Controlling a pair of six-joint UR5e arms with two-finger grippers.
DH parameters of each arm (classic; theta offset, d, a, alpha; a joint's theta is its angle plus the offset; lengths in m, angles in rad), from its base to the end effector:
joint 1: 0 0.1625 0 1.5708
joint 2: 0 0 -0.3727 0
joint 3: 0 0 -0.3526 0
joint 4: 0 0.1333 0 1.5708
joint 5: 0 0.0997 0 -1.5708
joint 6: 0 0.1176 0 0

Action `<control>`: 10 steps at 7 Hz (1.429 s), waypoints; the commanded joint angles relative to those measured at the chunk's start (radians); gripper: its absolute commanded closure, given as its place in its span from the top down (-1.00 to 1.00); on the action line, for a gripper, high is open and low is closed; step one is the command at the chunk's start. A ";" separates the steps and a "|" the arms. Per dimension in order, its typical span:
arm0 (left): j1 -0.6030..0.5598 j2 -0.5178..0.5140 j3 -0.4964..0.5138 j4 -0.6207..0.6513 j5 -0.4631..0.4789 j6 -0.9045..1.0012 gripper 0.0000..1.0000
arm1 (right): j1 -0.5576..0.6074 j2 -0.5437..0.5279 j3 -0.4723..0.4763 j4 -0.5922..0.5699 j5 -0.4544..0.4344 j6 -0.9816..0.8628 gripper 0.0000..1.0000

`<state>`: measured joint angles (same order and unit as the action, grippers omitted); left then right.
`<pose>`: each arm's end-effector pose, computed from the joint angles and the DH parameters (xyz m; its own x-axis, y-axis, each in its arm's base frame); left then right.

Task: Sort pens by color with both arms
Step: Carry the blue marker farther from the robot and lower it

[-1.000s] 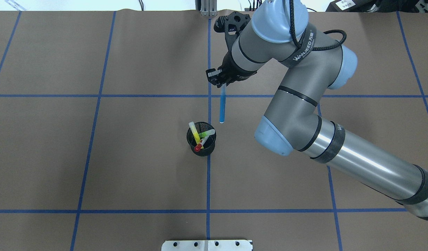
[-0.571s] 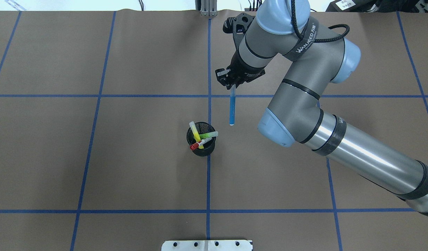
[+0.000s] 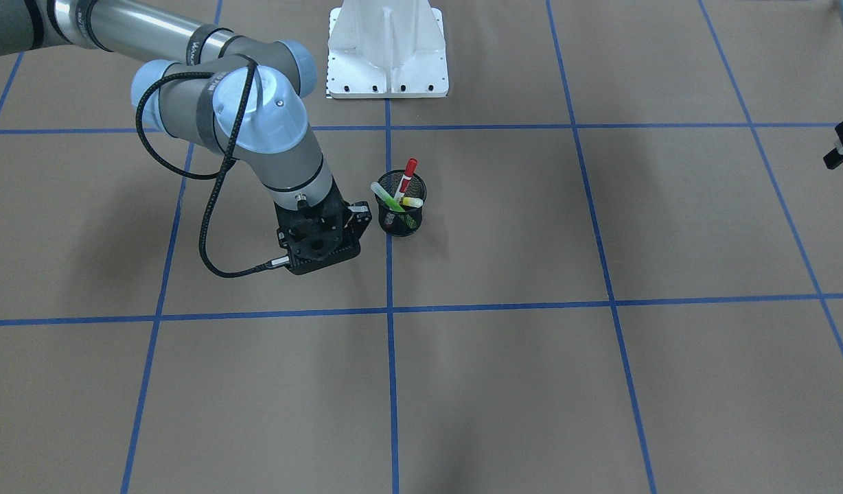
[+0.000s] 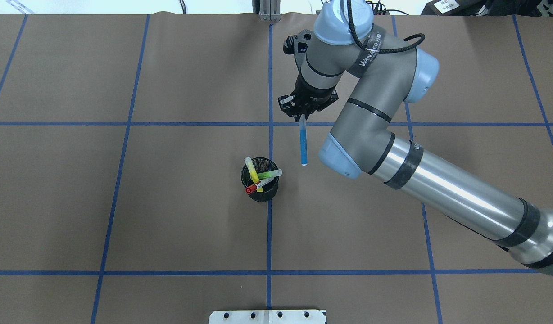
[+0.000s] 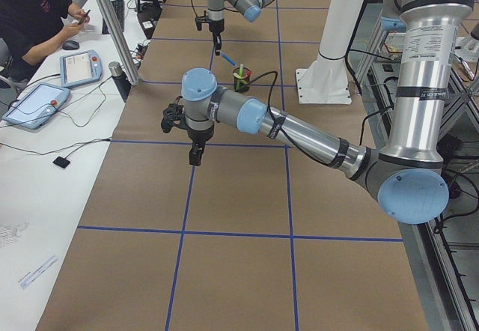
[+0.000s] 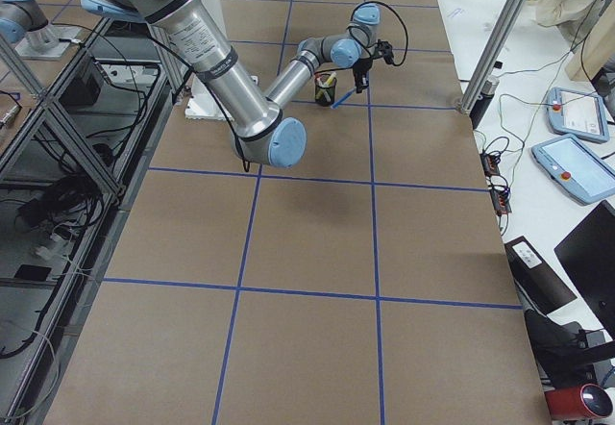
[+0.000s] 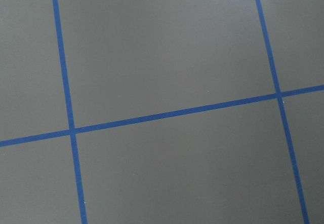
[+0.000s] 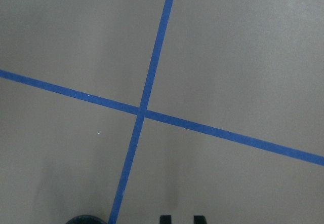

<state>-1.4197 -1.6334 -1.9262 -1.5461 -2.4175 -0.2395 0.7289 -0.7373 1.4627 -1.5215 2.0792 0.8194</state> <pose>0.0257 -0.4690 0.4251 0.6272 0.1560 -0.7631 0.0100 0.9780 0.2082 -0.4587 -0.5115 0.1828 0.6133 -0.2518 0.7486 0.1243 0.9668 0.2233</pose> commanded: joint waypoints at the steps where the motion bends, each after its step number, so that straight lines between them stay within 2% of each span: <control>1: 0.083 -0.032 -0.004 -0.090 0.000 -0.197 0.98 | 0.027 0.099 -0.134 0.001 -0.001 -0.002 -0.76; 4: 0.175 -0.046 -0.060 -0.124 0.001 -0.367 0.98 | 0.037 0.147 -0.244 0.027 -0.002 0.009 -0.76; 8: 0.208 -0.065 -0.077 -0.124 0.012 -0.423 0.98 | 0.018 0.156 -0.278 0.037 0.002 0.066 -0.74; 10: 0.211 -0.065 -0.077 -0.124 0.014 -0.423 0.98 | 0.012 0.154 -0.282 0.032 0.033 0.070 -0.68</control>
<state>-1.2106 -1.6977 -2.0025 -1.6705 -2.4053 -0.6623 0.7466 -0.5819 1.1828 -1.4865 2.0961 0.8868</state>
